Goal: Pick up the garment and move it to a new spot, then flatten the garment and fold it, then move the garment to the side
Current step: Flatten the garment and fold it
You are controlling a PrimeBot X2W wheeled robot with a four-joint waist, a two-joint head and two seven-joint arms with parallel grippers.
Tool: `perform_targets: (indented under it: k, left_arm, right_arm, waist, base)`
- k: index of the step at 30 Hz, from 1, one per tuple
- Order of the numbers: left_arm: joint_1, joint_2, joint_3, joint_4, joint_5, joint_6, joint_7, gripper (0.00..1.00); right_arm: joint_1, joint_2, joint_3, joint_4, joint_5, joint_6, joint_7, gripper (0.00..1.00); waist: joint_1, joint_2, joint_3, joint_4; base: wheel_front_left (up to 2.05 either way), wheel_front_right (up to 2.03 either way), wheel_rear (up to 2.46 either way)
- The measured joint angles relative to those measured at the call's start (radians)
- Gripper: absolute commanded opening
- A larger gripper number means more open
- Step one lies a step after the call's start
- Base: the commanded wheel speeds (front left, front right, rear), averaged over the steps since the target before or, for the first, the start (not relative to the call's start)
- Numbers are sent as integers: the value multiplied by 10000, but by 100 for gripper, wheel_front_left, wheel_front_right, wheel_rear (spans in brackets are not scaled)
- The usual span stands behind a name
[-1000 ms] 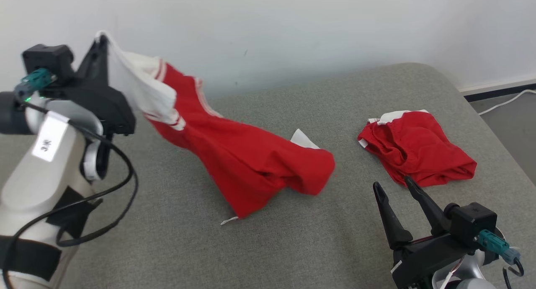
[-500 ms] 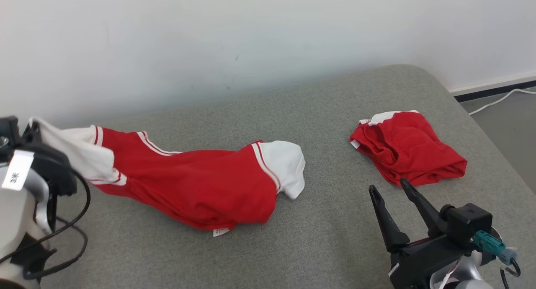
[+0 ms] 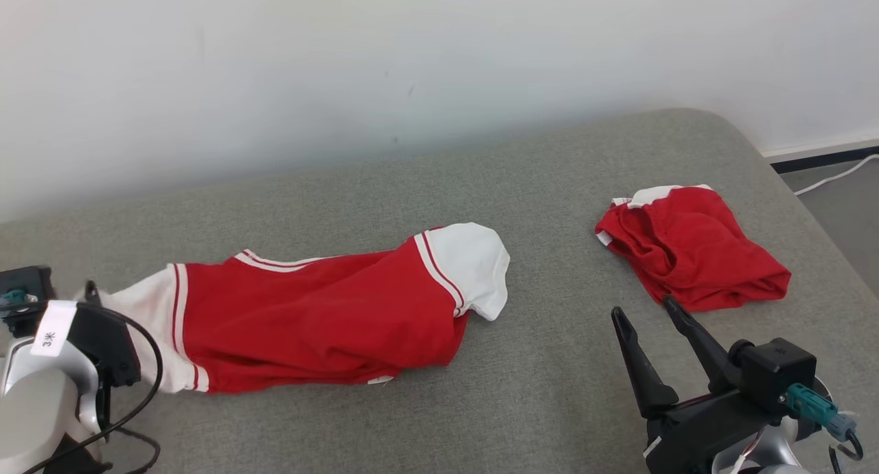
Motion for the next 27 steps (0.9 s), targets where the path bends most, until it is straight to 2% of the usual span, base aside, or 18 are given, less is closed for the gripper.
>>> perform_targets:
  k: [9, 13, 16, 23, 27]
  left_arm:
    - [49, -50, 291, 238, 128, 8, -113, 100]
    - [43, -297, -10, 10, 203, 8, -100, 100]
    - [-4, -706, -184, -111, 228, -17, 314, 100]
    - [-198, -1916, -420, -458, -15, -853, 1421, 100]
    - [-650, -2351, -686, -732, -23, -1160, 2054, 100]
  right_arm:
    - [-8, 13, 2, 6, 0, -13, 71, 100]
    - [-12, 23, 19, 38, 2, -15, 75, 100]
    - [-15, 25, 21, 58, 2, -15, 77, 100]
    - [-47, 98, 182, 96, 4, -12, 92, 100]
    - [-59, 150, 251, 111, 4, -10, 163, 100]
  waist:
    - [0, 0, 10, 182]
    - [0, 0, -6, 245]
    - [0, 0, -24, 253]
    - [0, 0, -9, 91]
    - [0, 1, 32, -115]
  base:
    - [0, 0, 0]
    - [0, 0, 0]
    - [0, 0, 0]
    - [0, 0, 0]
    - [0, 0, 0]
